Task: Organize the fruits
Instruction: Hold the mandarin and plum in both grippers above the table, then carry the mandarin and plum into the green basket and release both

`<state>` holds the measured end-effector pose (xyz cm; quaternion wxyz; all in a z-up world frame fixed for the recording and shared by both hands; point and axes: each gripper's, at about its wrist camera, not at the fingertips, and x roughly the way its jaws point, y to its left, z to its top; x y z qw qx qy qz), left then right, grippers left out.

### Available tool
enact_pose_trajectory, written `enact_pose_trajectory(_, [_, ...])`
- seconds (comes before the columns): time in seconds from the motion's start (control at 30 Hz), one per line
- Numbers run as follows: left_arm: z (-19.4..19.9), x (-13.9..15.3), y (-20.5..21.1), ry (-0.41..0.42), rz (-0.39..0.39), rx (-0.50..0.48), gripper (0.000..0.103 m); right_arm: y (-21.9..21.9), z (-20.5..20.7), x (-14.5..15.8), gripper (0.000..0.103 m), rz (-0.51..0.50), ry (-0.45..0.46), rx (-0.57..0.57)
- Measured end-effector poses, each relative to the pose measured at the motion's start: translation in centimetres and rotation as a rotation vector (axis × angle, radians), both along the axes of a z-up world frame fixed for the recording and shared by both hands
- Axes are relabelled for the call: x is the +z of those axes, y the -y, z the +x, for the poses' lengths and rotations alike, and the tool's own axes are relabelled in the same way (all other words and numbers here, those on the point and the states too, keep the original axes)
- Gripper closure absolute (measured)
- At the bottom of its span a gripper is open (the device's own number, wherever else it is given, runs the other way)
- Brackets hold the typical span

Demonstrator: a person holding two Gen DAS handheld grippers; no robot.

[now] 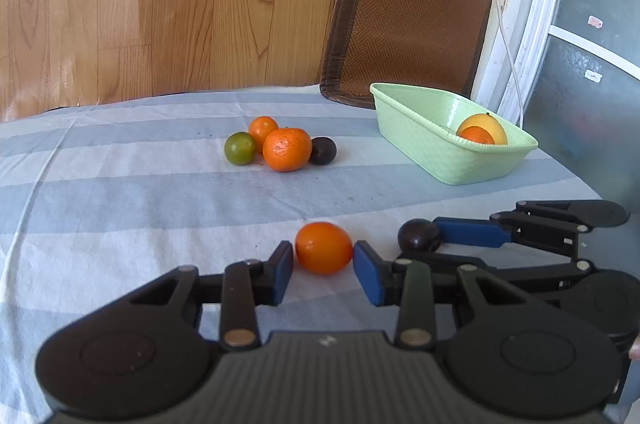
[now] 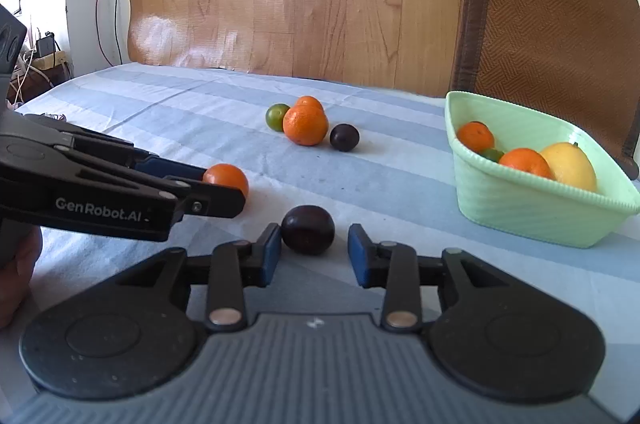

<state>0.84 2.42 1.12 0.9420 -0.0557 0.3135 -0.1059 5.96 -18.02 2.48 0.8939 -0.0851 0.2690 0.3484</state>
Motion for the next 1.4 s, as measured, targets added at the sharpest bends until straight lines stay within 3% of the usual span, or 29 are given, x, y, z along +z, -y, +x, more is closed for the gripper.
enact_pose_trajectory(0.2, [0.01,0.01,-0.01,0.0,0.001,0.0,0.067,0.1,0.06,-0.05,0.061,0.003,-0.004,-0.006])
enact_pose_trajectory(0.37, [-0.06,0.02,-0.02,0.004,0.007,0.006,0.056,0.13,0.11,-0.07,0.06,0.004,-0.005,-0.007])
enact_pose_trajectory(0.57, [-0.04,0.02,-0.07,0.0,0.006,0.013,0.053,0.21,0.21,-0.12,0.059,0.01,-0.012,-0.007])
enact_pose_trajectory(1.4, [0.66,0.12,-0.05,-0.013,-0.001,0.02,0.05,0.31,0.43,-0.16,0.055,0.02,-0.024,-0.011])
